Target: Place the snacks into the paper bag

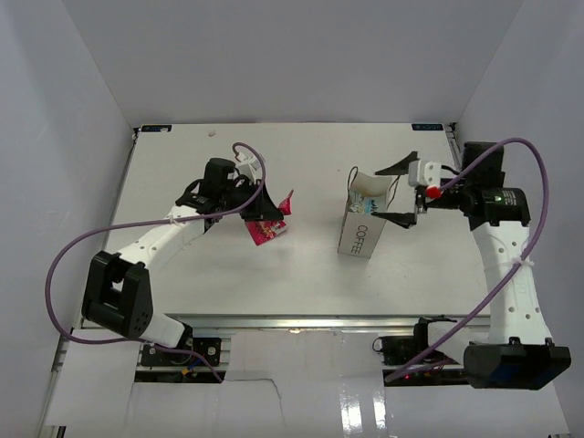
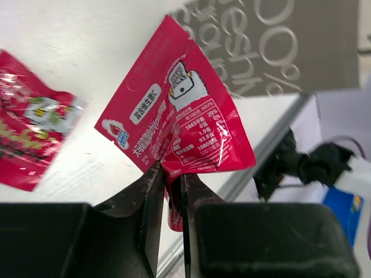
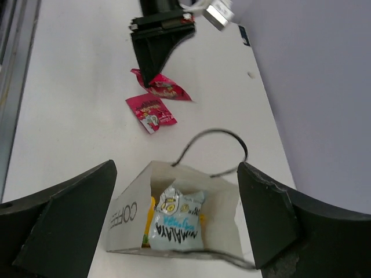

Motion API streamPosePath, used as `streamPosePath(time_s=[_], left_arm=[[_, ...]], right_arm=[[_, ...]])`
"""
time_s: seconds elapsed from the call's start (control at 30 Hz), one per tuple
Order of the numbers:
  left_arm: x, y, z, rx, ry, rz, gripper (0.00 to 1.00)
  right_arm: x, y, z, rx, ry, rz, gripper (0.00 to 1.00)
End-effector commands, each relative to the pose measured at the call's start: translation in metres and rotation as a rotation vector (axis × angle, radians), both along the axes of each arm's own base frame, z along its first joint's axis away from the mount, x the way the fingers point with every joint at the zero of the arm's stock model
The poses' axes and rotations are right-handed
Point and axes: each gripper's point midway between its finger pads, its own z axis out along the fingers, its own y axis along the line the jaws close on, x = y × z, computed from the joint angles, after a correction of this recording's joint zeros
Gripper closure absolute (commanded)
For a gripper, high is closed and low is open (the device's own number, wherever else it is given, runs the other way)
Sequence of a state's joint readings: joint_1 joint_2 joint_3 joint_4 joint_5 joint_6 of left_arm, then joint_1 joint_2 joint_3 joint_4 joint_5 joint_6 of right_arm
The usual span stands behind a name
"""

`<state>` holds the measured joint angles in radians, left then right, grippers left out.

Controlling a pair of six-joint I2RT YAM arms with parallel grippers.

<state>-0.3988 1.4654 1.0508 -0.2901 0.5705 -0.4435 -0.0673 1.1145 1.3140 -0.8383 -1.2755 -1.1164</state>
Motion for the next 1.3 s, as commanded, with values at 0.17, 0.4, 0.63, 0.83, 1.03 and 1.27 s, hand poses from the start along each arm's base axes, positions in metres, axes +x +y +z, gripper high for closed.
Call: streamPosePath(time_s=[0.17,0.4,0.63,0.83,1.03,1.27], left_arm=[[-0.081,-0.018,0.052,-0.234,-0.055,-0.342,1.00],[-0.129,-0.019,0.069,-0.311,-0.054,-0.455,1.00],[-0.152,-0.017,0.069,-0.326,-0.037,-0.462,1.00],[-0.157,-0.017,0.067,-0.328,-0.041,-0.463,1.00],[-0.152,-0.020,0.068,-0.326,-0.049,-0.452,1.00],[-0.148,-0.020,0.062,-0.322,-0.047,-0.432,1.00]], right_arm=[[-0.052,0.087,-0.022,-0.291,-0.351,0.422,0.10],[-0.060,0.144,-0.070,-0.487,-0.361,0.590,0.06],[-0.051,0.174,-0.073,-0.484,-0.329,0.567,0.00],[-0.060,0.182,-0.068,-0.449,-0.308,0.577,0.04],[-0.083,0.184,-0.076,-0.429,-0.256,0.641,0.23],[-0.097,0.179,-0.084,-0.427,-0.210,0.666,0.53]])
